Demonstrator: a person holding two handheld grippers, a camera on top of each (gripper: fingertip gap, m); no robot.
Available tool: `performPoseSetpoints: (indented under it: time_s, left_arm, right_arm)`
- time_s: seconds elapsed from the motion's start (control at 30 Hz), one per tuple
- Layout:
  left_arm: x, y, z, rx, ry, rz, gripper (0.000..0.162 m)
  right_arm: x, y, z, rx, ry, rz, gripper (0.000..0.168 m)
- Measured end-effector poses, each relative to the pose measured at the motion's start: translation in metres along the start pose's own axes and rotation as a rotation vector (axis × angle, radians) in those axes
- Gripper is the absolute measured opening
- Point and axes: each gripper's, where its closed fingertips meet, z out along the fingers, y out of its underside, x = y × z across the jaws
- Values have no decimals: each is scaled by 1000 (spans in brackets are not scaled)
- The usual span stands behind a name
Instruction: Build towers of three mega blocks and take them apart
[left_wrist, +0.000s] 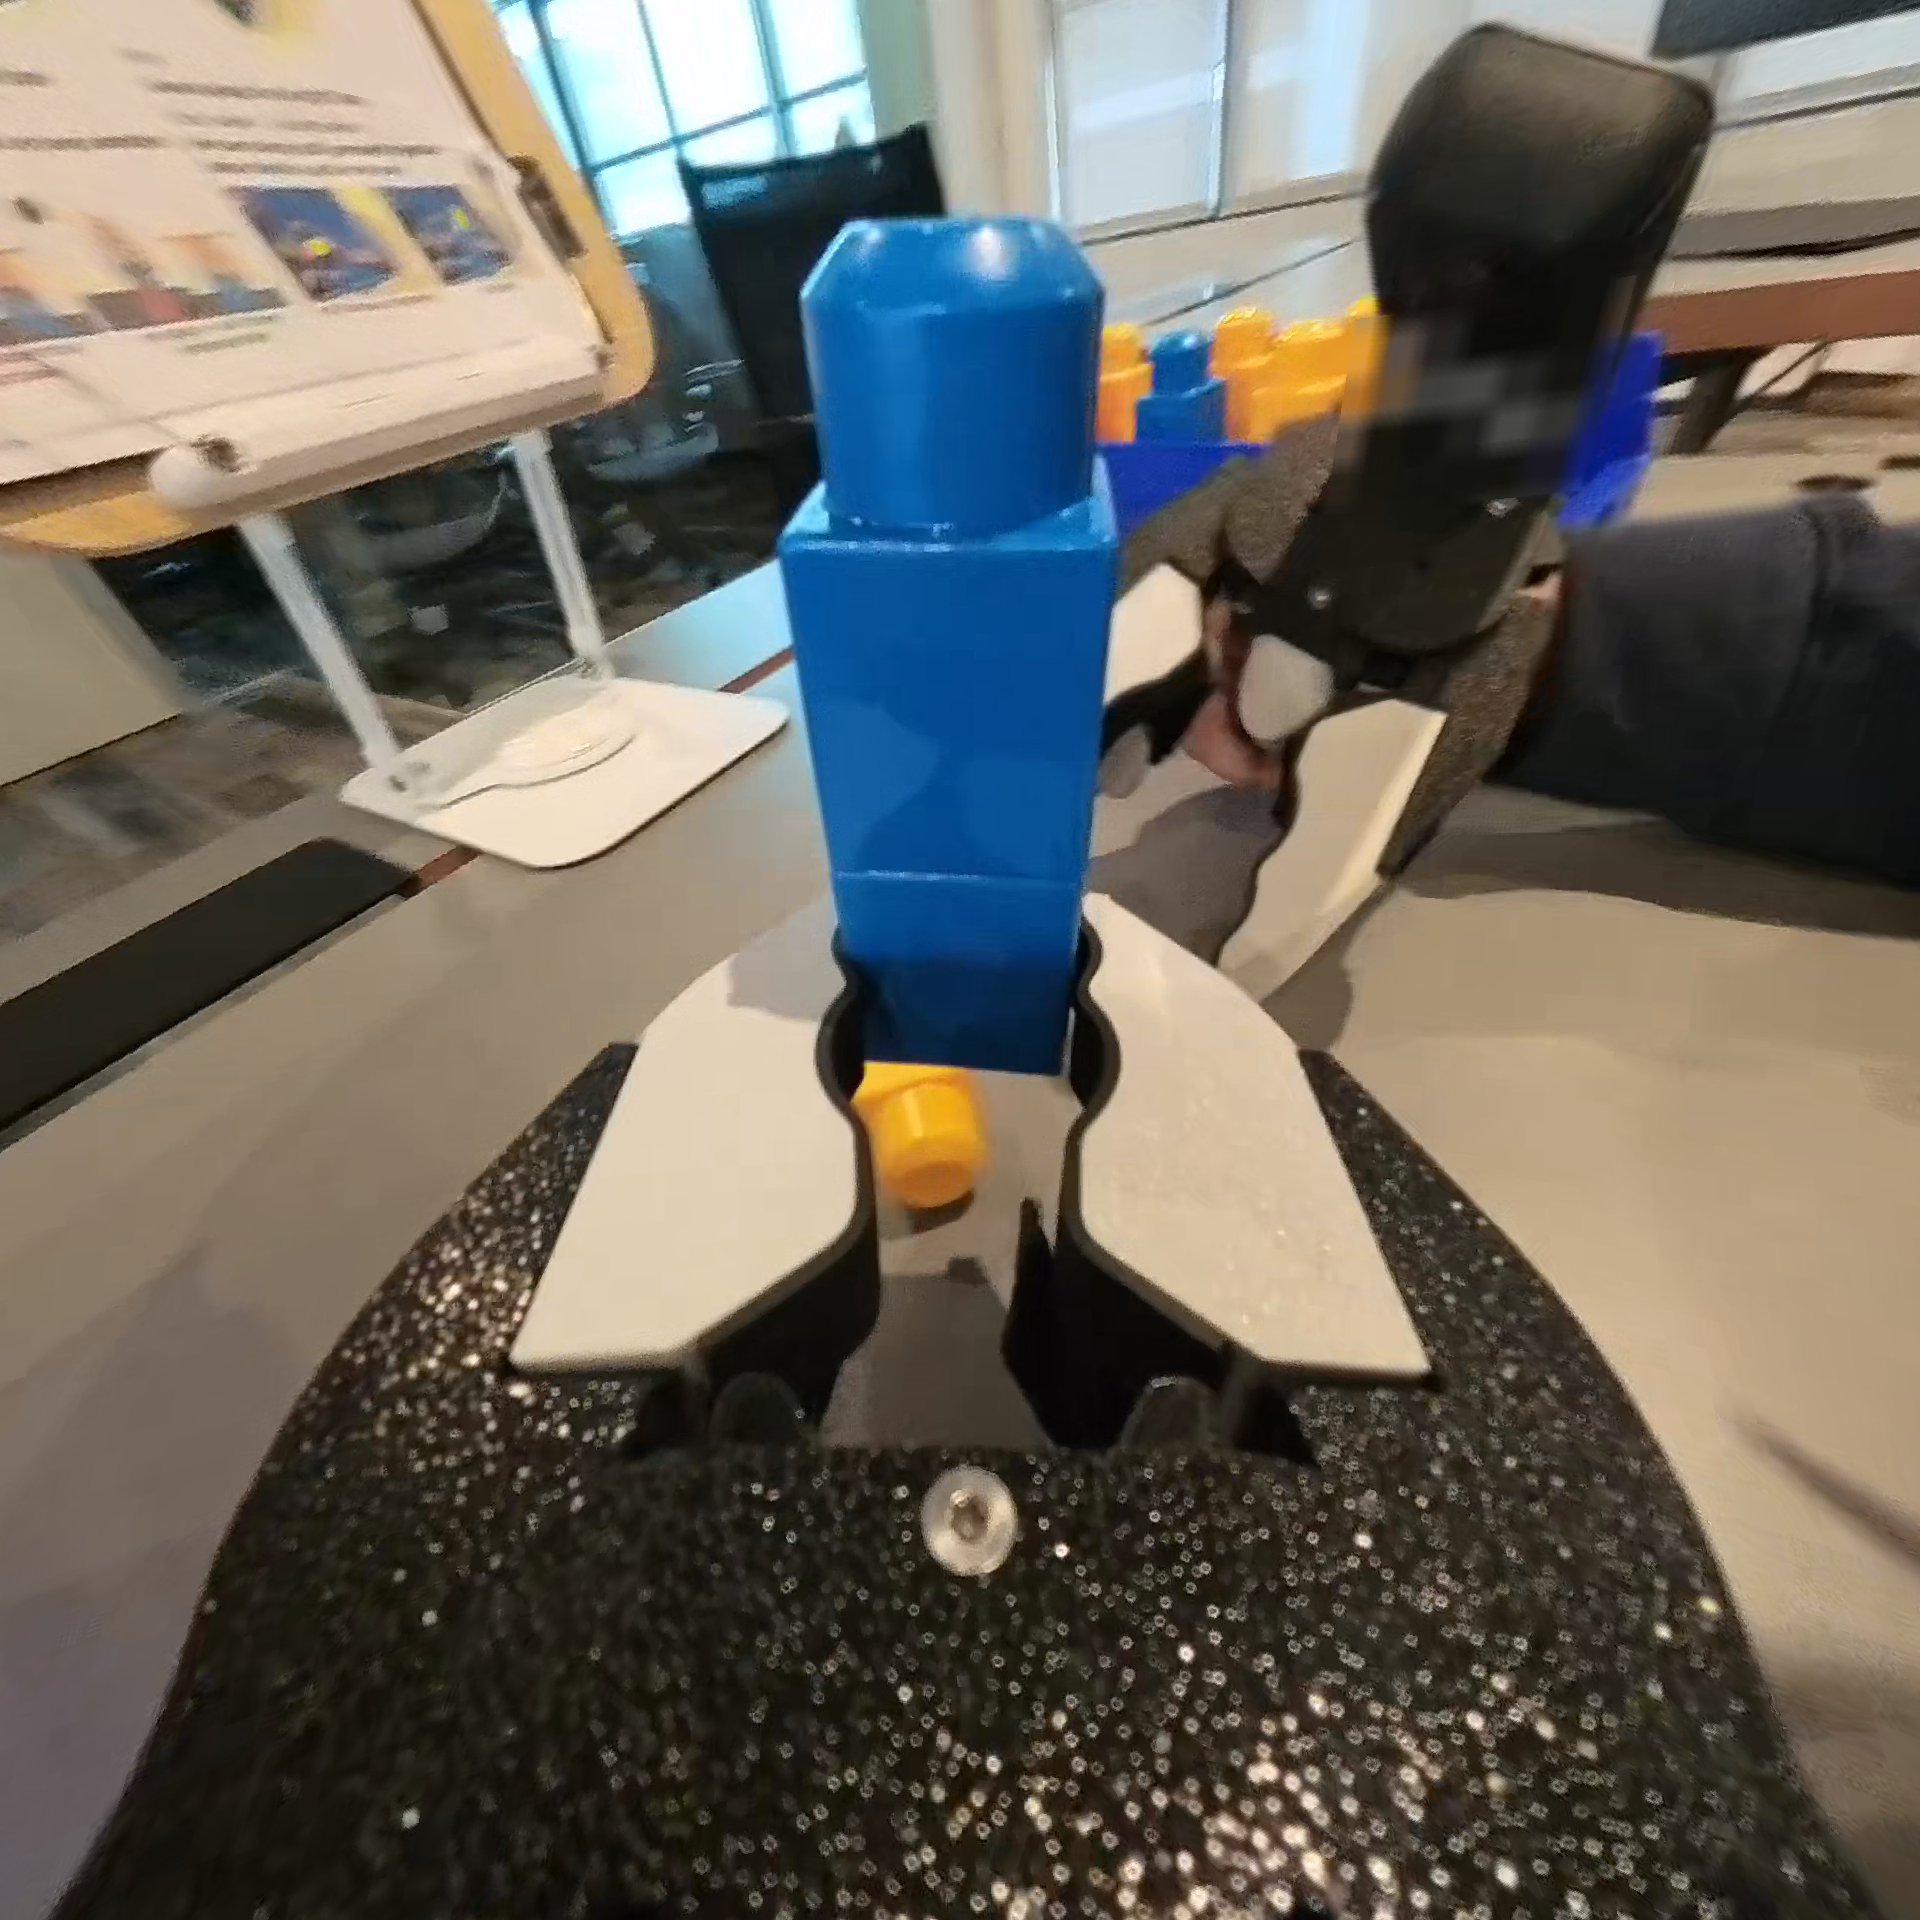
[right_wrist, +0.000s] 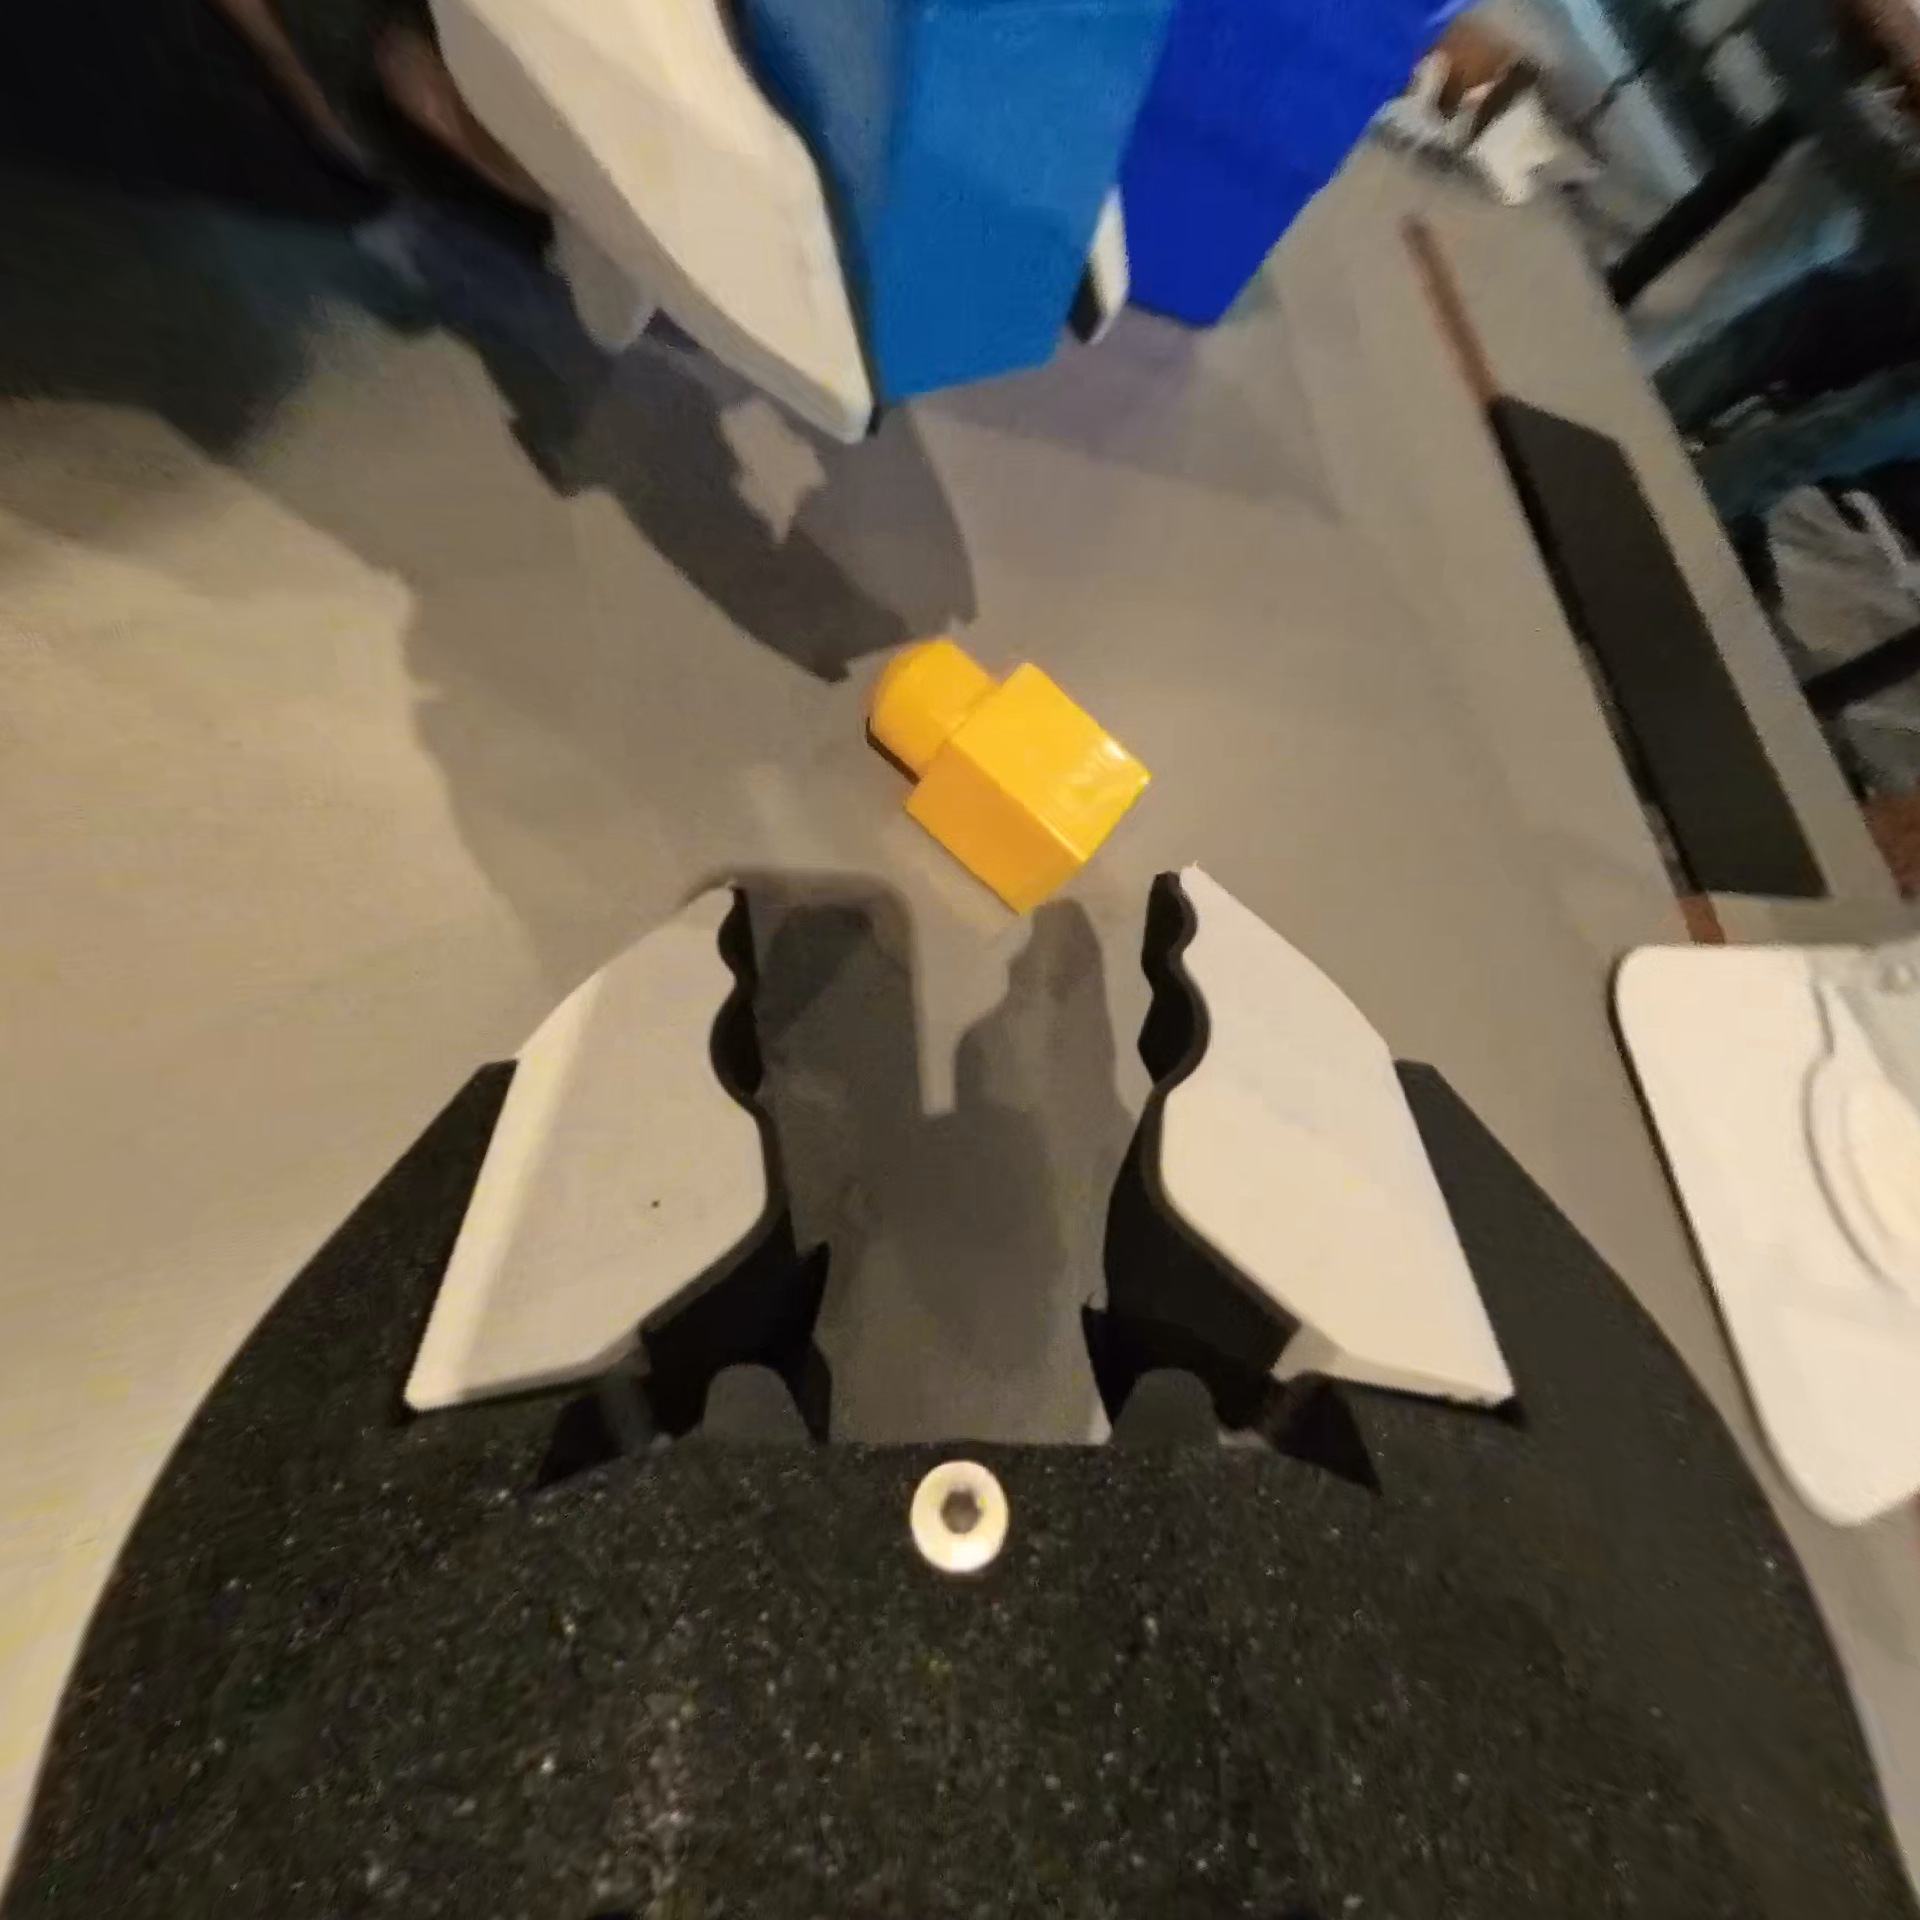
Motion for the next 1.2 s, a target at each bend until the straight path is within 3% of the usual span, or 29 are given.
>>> performPoseSetpoints:
  time_s: [0.37, 0.4, 0.43, 0.5, 0.67, 0.8, 0.93, 1.07, 1.2]
  left_arm:
    - [-26, -7, -20, 5, -106, 45, 35]
    - [-28, -7, -21, 10, -111, 40, 36]
    - [-30, -7, -22, 15, -114, 32, 35]
    - [-30, -8, -23, 20, -110, 21, 35]
    - [-13, -3, -13, -6, -16, -7, 36]
    - [21, 7, 3, -59, 160, -69, 36]
    - [53, 21, 15, -138, 296, -72, 36]
    - [67, 31, 22, -184, 349, -75, 36]
    - [71, 33, 22, -198, 367, -78, 36]
  right_arm:
    - [6, -5, 57, -339, -405, -350, 75]
    - [5, -2, 59, -365, -424, -354, 71]
    - [3, -3, 59, -368, -442, -328, 51]
    - [9, -3, 57, -377, -398, -267, 41]
    - [37, -33, 15, -76, -154, 43, 41]
    - [52, -76, -52, 438, 56, 315, 41]
    - [34, -106, -102, 902, -13, 564, 41]
    - [21, -114, -107, 1085, -138, 704, 41]
    - [14, -114, -98, 1059, -186, 685, 40]
